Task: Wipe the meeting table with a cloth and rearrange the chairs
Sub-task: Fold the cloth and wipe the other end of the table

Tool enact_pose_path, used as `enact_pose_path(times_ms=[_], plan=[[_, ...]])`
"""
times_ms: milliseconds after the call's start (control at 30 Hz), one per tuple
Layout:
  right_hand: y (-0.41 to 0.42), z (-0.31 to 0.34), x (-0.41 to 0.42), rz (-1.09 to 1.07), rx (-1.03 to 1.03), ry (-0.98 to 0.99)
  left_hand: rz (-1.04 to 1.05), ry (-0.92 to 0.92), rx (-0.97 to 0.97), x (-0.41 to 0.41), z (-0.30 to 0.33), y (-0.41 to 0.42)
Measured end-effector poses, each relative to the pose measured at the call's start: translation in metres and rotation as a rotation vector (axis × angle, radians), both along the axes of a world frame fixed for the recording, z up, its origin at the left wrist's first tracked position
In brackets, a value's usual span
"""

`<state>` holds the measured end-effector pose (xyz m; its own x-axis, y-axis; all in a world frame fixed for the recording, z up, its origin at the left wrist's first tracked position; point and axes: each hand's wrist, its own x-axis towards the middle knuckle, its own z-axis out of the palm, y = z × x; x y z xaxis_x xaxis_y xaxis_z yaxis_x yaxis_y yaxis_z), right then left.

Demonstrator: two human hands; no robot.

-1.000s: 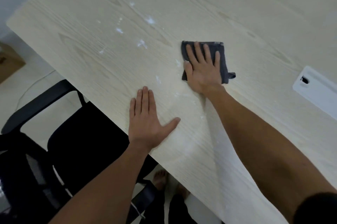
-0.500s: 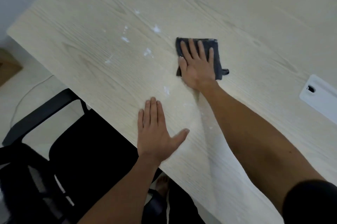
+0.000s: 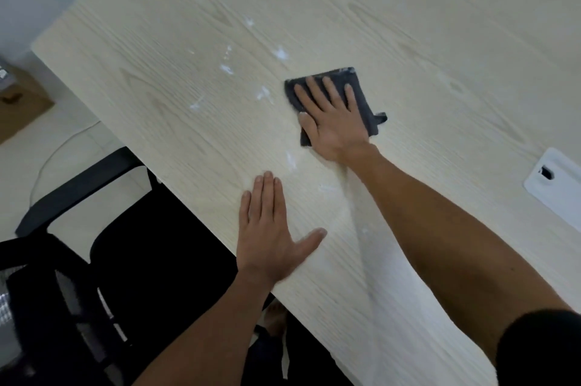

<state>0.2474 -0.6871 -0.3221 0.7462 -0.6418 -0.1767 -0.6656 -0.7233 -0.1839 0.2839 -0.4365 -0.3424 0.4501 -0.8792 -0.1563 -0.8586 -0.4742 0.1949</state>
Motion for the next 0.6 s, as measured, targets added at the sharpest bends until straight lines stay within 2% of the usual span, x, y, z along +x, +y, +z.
enact_pose_path(times_ms=[67, 167, 300, 400, 500, 533, 600], plan=[[0.013, -0.001, -0.039, 0.089, -0.011, 0.012, 0.010, 0.033, -0.030, 0.002, 0.002, 0.000], [-0.007, 0.004, -0.065, -0.097, 0.020, 0.054, 0.076, 0.080, -0.176, 0.019, 0.004, -0.006], [-0.056, 0.005, 0.003, -0.320, 0.028, 0.001, 0.181, 0.061, -0.216, 0.071, 0.004, -0.029], [-0.052, 0.004, 0.056, -0.172, 0.023, -0.008, 0.161, 0.012, -0.201, 0.106, -0.001, -0.044], [-0.027, 0.000, 0.033, 0.103, 0.008, 0.003, 0.117, 0.039, -0.186, 0.116, -0.007, -0.052], [-0.023, -0.001, 0.015, 0.133, -0.005, 0.011, 0.103, 0.037, -0.192, 0.117, -0.008, -0.053], [-0.033, -0.001, -0.007, 0.050, -0.004, 0.026, 0.088, 0.034, -0.196, 0.117, -0.009, -0.053]])
